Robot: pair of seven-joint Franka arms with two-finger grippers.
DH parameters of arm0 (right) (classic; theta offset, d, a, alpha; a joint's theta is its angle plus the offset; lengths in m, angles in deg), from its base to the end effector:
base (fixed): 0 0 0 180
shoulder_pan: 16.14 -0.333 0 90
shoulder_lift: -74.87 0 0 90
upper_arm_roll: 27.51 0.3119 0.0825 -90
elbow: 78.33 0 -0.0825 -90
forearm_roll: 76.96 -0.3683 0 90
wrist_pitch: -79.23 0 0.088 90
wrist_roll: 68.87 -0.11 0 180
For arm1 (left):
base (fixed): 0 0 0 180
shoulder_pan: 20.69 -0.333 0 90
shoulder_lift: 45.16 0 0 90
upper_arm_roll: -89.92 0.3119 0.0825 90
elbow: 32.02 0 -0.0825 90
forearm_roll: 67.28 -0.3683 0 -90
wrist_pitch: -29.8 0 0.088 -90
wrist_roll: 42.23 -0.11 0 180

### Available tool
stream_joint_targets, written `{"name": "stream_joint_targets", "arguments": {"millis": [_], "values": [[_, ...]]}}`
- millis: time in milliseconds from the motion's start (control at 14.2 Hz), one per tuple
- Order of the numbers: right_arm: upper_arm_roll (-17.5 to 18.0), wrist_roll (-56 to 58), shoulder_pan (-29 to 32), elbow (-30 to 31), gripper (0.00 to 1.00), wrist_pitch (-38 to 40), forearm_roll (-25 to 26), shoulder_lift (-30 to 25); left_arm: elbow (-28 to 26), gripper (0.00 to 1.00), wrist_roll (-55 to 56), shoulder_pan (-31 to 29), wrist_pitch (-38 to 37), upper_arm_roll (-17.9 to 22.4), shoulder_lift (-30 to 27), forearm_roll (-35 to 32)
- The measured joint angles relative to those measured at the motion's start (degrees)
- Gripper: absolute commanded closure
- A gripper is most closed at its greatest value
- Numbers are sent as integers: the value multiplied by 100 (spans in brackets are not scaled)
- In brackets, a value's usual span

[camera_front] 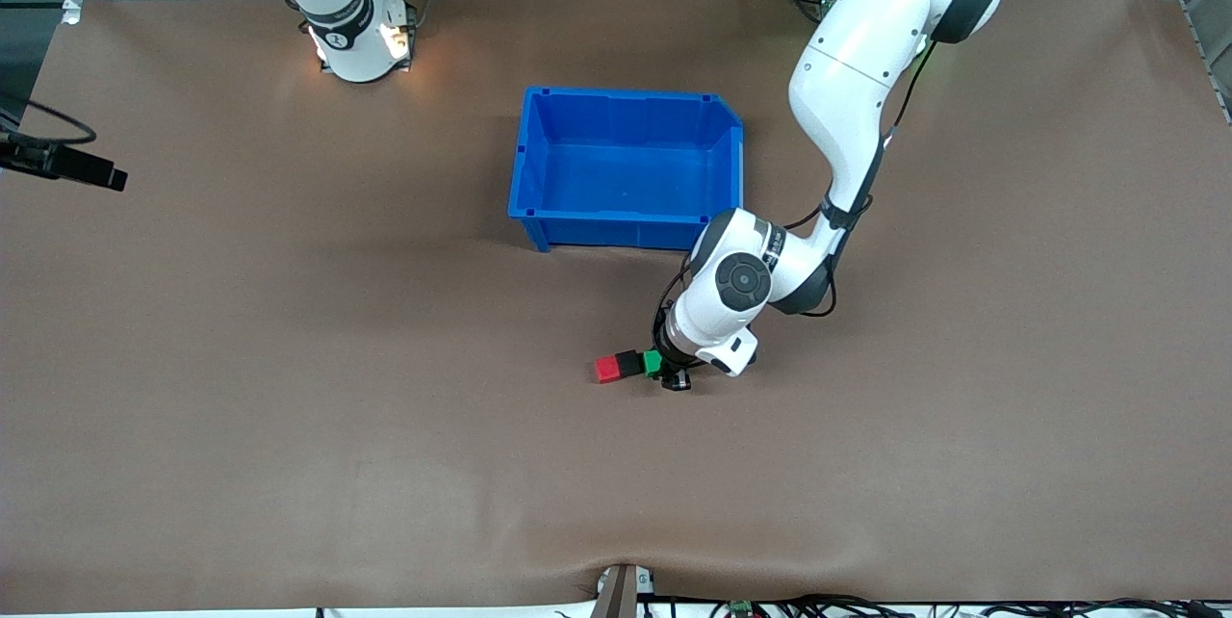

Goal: Attach green and red cubes to black cube

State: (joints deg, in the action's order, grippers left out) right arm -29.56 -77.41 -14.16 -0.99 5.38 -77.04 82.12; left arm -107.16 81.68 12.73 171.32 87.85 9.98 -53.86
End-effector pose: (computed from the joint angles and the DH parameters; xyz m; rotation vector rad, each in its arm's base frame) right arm 0.5448 -0.0367 0.6244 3.0987 -0.3411 -0.2925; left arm 0.6108 -0.4269 0.1779 1.8848 2.2142 -0.2241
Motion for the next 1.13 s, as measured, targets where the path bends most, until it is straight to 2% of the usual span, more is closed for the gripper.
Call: {"name": "stream_joint_targets", "arguments": {"millis": [141, 281, 422, 633, 774, 844, 915, 1055, 1126], "values": [[3, 167, 0, 917, 0, -513, 2, -576, 9, 100, 0, 58, 0, 20, 5, -1], [12, 245, -1, 1226, 0, -787, 9, -798, 9, 100, 0, 106, 0, 38, 6, -1], [14, 330, 0, 1083, 0, -938, 38, -799, 11, 100, 0, 114, -1, 46, 7, -1], [187, 379, -133, 360, 0, -554, 577, -668, 82, 100, -15, 122, -325, 45, -1, -194], [141, 366, -153, 121, 0, 29, 186, -648, 170, 100, -23, 148, -781, 35, -19, -494], [-8, 368, -136, 74, 0, 221, -10, -648, 183, 100, -37, 166, -882, 31, -28, -590], [-172, 389, -100, 48, 0, 286, -122, -644, 186, 77, -80, 181, -924, 30, -32, -635], [-322, 450, -20, -29, 0, 270, -173, -622, 187, 0, -171, 187, -931, 29, -33, -655], [-324, 451, -12, -91, 0, 223, -168, -615, 187, 0, -219, 189, -947, 28, -32, -657]]}}
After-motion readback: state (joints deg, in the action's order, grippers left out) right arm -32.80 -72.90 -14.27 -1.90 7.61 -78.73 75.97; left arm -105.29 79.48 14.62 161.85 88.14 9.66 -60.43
